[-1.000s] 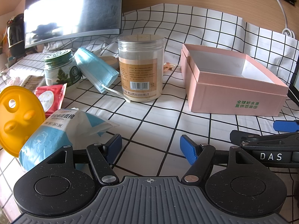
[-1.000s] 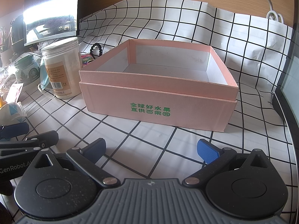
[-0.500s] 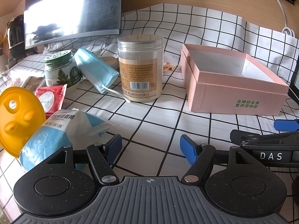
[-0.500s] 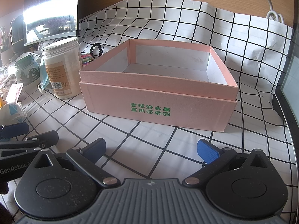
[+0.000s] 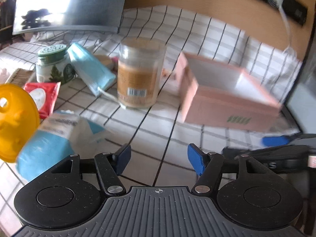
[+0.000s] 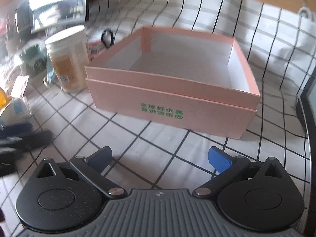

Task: Organize soft objects
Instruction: 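Swing the left tool over and grasp the white bead bag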

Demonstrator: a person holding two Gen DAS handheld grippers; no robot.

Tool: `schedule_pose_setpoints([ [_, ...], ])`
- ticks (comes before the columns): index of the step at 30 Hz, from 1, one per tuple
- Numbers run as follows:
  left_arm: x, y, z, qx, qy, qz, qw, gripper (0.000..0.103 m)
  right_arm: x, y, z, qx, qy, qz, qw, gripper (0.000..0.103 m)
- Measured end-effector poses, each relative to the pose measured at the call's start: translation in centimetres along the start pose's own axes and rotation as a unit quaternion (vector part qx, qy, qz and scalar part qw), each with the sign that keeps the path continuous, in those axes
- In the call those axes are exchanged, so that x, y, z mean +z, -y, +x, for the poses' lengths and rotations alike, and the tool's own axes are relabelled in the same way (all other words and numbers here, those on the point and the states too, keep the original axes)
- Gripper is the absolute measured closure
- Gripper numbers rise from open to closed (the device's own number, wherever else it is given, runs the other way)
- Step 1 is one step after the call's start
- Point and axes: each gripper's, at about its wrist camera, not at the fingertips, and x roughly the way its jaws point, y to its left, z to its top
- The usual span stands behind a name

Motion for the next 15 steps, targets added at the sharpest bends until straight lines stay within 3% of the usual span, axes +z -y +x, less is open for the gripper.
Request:
schedule_pose_setpoints([
  [4, 2.2, -2.6, -5.1, -0.027, 0.049, 0.000, 0.9984, 0.034, 1.0, 0.0, 0.3, -0.005, -0.048, 0.002, 0.999, 0.000],
  [7, 4.1, -6.1, -8.7, -0.024, 0.088, -0.007, 0.9958, 0.034, 1.8, -0.3, 0.7, -0.011, -0.074, 0.011, 0.997, 0.000],
  [11, 7.0, -13.8, -11.3, 0.039, 0.125, -0.020, 0.9912, 0.034, 1.9, -1.0, 0.9, -0.023, -0.079, 0.026, 0.996, 0.000],
  [13, 8.6, -18.1, -11.1, 0.084, 0.119, -0.028, 0.9890, 0.035, 2.0, -1.6, 0.9, -0.026, -0.088, 0.031, 0.995, 0.000],
  [15, 10.2, -23.3, -9.7, 0.120, 0.086, -0.046, 0.9879, 0.035, 2.6, -2.2, 1.1, -0.006, -0.093, 0.020, 0.995, 0.000],
])
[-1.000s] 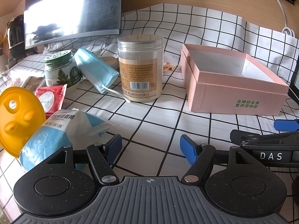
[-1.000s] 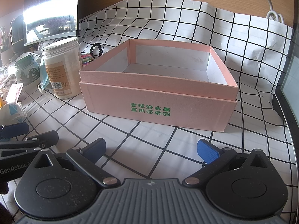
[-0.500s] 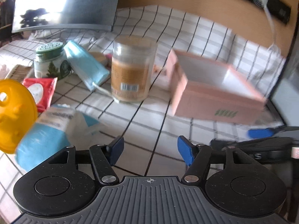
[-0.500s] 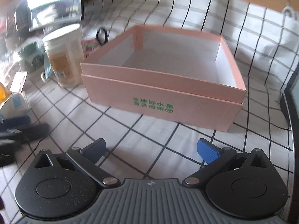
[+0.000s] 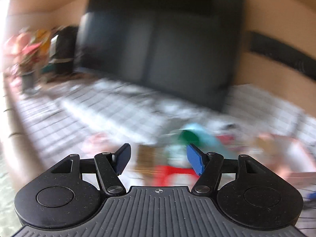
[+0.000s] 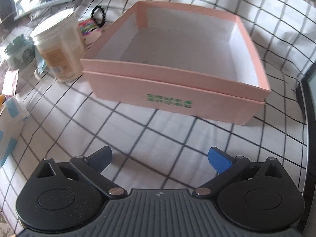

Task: Organize soft objects
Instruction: 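Swing the left tool over and grasp the white bead bag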

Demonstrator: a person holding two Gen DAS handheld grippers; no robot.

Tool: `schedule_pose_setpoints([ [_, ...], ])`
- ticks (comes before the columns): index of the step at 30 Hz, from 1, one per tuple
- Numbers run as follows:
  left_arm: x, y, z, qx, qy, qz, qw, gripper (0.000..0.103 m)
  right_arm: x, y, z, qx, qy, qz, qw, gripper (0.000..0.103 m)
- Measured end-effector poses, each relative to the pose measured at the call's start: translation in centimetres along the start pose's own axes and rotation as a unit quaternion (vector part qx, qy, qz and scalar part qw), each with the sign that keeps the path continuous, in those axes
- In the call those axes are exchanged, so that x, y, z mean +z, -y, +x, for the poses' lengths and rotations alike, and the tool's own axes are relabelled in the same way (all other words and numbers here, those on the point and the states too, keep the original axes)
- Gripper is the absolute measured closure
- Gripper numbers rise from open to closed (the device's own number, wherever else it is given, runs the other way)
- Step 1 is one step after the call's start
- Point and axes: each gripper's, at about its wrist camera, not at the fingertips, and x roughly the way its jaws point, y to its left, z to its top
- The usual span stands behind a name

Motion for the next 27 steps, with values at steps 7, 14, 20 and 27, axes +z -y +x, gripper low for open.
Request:
schedule_pose_setpoints([
  [7, 2.6, -10.9, 10.6, -0.005, -0.095, -0.095, 0.9910, 0.035, 3.3, -6.8, -3.5, -0.059, 0.011, -0.075, 0.995, 0.001],
  [14, 2.9, -9.8, 13.2, -0.180, -0.136, -0.078, 0.9710, 0.036, 10.1, -17.2, -9.1, -0.084, 0.099, -0.185, 0.974, 0.001],
  [20, 1.2, -7.6, 16.3, -0.192, -0.177, -0.060, 0.9633, 0.036, 13.1, -23.1, -8.7, -0.054, 0.106, -0.206, 0.971, 0.001],
  [27, 0.8, -5.0, 17.2, -0.176, -0.185, 0.036, 0.9661, 0.036, 12.9, -25.1, -8.2, -0.047, 0.093, -0.214, 0.971, 0.001],
])
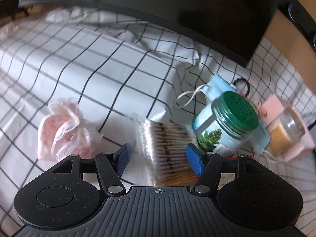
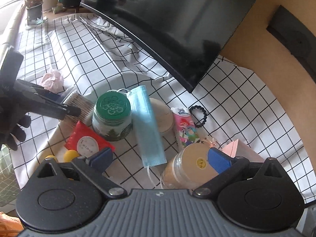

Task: Organize soft objects
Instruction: 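Swing the left tool over and grasp the white bead bag, then grasp the pink crumpled cloth with the right tool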

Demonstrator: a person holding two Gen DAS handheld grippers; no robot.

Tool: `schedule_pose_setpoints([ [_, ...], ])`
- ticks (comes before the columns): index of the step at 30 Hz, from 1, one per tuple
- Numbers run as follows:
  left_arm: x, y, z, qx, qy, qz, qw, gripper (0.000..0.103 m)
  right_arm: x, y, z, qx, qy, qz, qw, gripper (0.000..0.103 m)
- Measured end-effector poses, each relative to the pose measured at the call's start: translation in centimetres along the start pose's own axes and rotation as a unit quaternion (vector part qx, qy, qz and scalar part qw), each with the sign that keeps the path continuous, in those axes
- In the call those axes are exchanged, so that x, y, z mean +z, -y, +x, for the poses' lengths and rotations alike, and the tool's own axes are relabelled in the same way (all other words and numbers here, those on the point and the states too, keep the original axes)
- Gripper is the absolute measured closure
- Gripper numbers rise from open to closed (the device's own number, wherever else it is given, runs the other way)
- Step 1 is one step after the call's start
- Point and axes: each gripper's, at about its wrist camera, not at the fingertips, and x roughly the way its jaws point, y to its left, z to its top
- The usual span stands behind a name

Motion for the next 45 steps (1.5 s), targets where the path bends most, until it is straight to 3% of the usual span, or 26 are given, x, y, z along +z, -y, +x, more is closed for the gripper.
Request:
schedule_pose_setpoints([
  [5, -0.2, 1.9, 0.2, 0.022, 0.003, 0.042, 0.9989, 0.036, 0.1, 0.5, 0.3, 0.012, 0.006, 0.024, 1.000, 0.001],
  [8, 0.0, 2.1, 1.4, 0.038, 0.003, 0.036, 0.9986, 0.026, 0.0, 0.5, 1.2, 0.033, 0.000, 0.047, 0.998, 0.001],
  [12, 0.1, 2.1, 2.0, 0.037, 0.010, 0.020, 0.9990, 0.030, -0.2, 0.1, 1.6, 0.058, 0.008, 0.062, 0.996, 0.001],
  [13, 0.0, 2.0, 1.9, 0.037, 0.012, 0.018, 0.9991, 0.032, -0.3, 0.1, 1.5, 0.061, 0.011, 0.064, 0.996, 0.001],
  [15, -0.2, 2.0, 0.9, 0.044, 0.030, 0.014, 0.9985, 0.052, -0.4, 0.3, 1.2, 0.064, 0.018, 0.067, 0.996, 0.001],
  [17, -0.2, 1.8, -0.5, 0.039, 0.057, 0.005, 0.9976, 0.065, -0.7, 0.7, 0.7, 0.068, 0.028, 0.069, 0.995, 0.001],
  [20, -0.1, 1.6, -2.1, 0.009, 0.073, -0.028, 0.9969, 0.075, -1.1, 1.7, 0.2, 0.074, 0.035, 0.078, 0.994, 0.001],
  [22, 0.1, 1.4, -2.4, -0.039, 0.063, -0.045, 0.9963, 0.076, -1.4, 2.4, -0.1, 0.077, 0.040, 0.087, 0.992, 0.001],
  [24, 0.1, 1.8, -2.2, -0.059, 0.044, -0.046, 0.9962, 0.075, -1.8, 3.0, -0.5, 0.083, 0.046, 0.094, 0.991, 0.001],
  [28, -0.1, 3.6, -0.1, -0.010, -0.019, -0.017, 0.9996, 0.073, -2.6, 3.5, -0.9, 0.086, 0.054, 0.096, 0.990, 0.001],
  [29, -0.3, 4.0, 0.3, 0.003, -0.029, -0.012, 0.9995, 0.067, -2.8, 3.6, -1.0, 0.087, 0.055, 0.097, 0.990, 0.001],
  [31, -0.4, 4.2, 0.7, 0.012, -0.036, -0.018, 0.9991, 0.067, -3.2, 3.8, -1.1, 0.089, 0.058, 0.098, 0.990, 0.001],
  [33, -0.3, 4.1, 0.2, 0.011, -0.020, -0.035, 0.9991, 0.077, -3.5, 4.0, -1.1, 0.091, 0.062, 0.097, 0.989, 0.001],
  [40, -0.7, 2.5, -3.4, -0.001, 0.035, -0.086, 0.9957, 0.077, -0.8, 1.6, -0.6, 0.105, 0.075, 0.061, 0.990, 0.001],
  [45, -1.6, -1.7, -8.7, 0.007, 0.097, -0.133, 0.9863, 0.077, 4.8, -3.1, 1.2, 0.176, 0.066, 0.039, 0.981, 0.001],
])
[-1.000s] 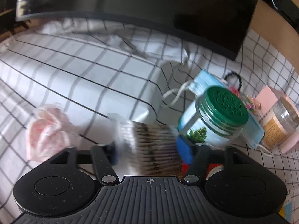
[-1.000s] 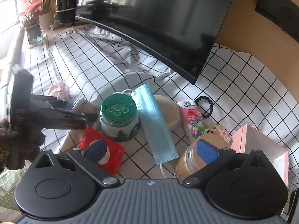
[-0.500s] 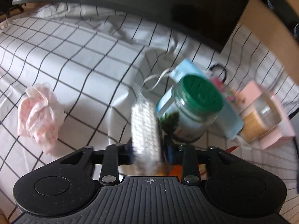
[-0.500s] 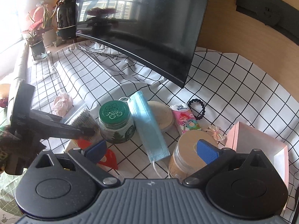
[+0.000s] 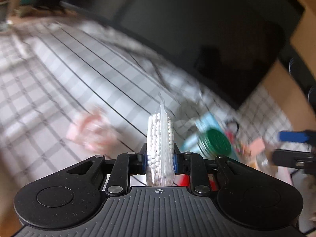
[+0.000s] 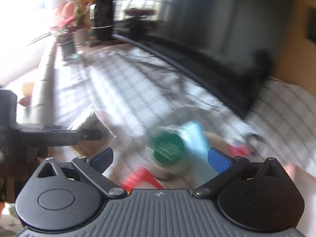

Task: Organize soft objects
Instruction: 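Grasp the pink crumpled cloth with the right tool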

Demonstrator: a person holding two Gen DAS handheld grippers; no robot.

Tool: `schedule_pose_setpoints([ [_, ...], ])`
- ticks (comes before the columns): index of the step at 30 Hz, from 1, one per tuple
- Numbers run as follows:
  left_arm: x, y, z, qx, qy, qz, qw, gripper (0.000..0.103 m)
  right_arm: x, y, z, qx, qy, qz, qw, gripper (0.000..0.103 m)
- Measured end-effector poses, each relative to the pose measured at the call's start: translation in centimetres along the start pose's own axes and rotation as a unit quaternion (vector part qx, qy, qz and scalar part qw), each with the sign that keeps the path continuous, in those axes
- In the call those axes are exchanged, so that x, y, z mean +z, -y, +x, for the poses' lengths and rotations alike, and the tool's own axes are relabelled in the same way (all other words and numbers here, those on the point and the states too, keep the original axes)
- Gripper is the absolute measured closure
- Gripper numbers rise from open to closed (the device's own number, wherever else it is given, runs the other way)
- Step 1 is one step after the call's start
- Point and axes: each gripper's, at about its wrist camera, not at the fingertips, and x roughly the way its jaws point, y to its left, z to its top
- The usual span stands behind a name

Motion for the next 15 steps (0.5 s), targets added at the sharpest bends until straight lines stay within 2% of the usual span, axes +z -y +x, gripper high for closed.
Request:
schedule_pose_setpoints([
  [3, 1.5, -3.0, -3.4, 0.023, 0.041, -0.015, 0.9988, 0.077, 2.8, -3.1, 4.3, 0.038, -0.027, -0.003, 0.999, 0.001],
  [6, 2.4, -6.1, -5.4, 0.041, 0.060, -0.039, 0.9966, 0.078, 5.0, -5.9, 10.1, 0.072, -0.072, 0.017, 0.995, 0.002],
  [9, 2.5, -8.4, -6.0, 0.055, 0.061, -0.059, 0.9949, 0.078, 6.1, -8.2, 15.7, 0.089, -0.114, 0.038, 0.989, 0.014],
  [12, 2.3, -9.9, -6.1, 0.063, 0.054, -0.077, 0.9936, 0.078, 6.3, -9.7, 19.9, 0.081, -0.143, 0.039, 0.986, 0.022],
  [14, 2.0, -10.7, -6.2, 0.065, 0.047, -0.087, 0.9930, 0.078, 6.1, -10.4, 21.6, 0.085, -0.165, 0.036, 0.982, 0.035],
  [15, 2.0, -11.0, -6.4, 0.062, 0.045, -0.089, 0.9930, 0.078, 6.0, -10.5, 21.9, 0.090, -0.176, 0.032, 0.980, 0.063],
])
